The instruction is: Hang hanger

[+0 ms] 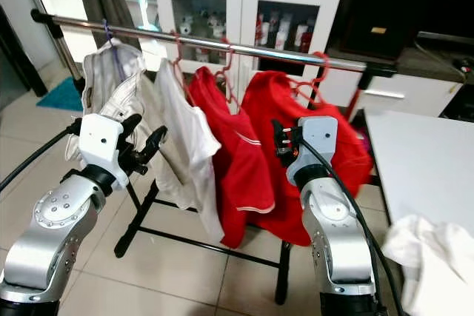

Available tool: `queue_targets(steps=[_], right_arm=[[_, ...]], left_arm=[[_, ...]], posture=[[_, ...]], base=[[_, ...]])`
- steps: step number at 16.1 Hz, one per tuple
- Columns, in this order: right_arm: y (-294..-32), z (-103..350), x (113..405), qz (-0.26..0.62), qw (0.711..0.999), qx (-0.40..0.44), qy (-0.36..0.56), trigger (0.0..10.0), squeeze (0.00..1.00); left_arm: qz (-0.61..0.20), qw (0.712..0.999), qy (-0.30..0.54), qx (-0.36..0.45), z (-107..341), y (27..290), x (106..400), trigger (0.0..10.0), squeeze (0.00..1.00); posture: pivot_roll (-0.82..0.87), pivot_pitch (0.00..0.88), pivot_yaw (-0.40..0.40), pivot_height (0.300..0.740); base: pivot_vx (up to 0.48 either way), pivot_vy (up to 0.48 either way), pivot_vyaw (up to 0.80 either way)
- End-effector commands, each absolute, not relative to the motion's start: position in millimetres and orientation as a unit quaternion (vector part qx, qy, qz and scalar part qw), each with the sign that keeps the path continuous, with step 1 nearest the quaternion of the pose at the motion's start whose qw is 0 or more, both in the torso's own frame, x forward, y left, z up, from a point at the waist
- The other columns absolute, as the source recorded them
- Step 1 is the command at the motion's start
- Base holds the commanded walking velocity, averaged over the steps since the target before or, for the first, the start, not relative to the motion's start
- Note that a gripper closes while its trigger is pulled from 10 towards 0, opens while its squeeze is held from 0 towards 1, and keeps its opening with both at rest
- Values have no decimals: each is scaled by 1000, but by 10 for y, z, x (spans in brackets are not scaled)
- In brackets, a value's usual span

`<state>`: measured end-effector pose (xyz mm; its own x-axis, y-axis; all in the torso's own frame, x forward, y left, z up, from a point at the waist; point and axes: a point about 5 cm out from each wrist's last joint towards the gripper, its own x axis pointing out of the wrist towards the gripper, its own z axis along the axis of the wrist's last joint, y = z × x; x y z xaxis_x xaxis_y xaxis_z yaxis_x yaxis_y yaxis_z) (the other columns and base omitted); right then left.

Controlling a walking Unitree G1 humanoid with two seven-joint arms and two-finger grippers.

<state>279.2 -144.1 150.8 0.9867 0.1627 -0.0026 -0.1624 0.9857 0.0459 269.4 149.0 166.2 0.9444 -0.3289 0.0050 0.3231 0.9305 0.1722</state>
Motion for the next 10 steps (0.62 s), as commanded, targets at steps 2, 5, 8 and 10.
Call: queue_targets(steps=[2,5,8,10], right_arm=[[-1408,1509,2793,90,995,35,5,10000,0],[-1411,1507,2799,84,996,35,5,10000,0],[-1428,1494,2798,78,996,46,9,10000,0],[-1411,1501,2794,87,995,54,8,10000,0]], left_arm=[[-164,982,-21,90,1683,1521,2696,10000,0],[-163,982,-14,90,1661,1541,2694,10000,0],[-172,982,-10,75,1655,1539,2685,10000,141],[-170,983,-6,64,1651,1538,2682,10000,624]], posture=[[-55,0,-7,740],[-54,0,-5,740],[-53,0,-5,740],[-52,0,-5,740]], base=[[0,0,0],[0,0,0],[181,0,0],[319,0,0]])
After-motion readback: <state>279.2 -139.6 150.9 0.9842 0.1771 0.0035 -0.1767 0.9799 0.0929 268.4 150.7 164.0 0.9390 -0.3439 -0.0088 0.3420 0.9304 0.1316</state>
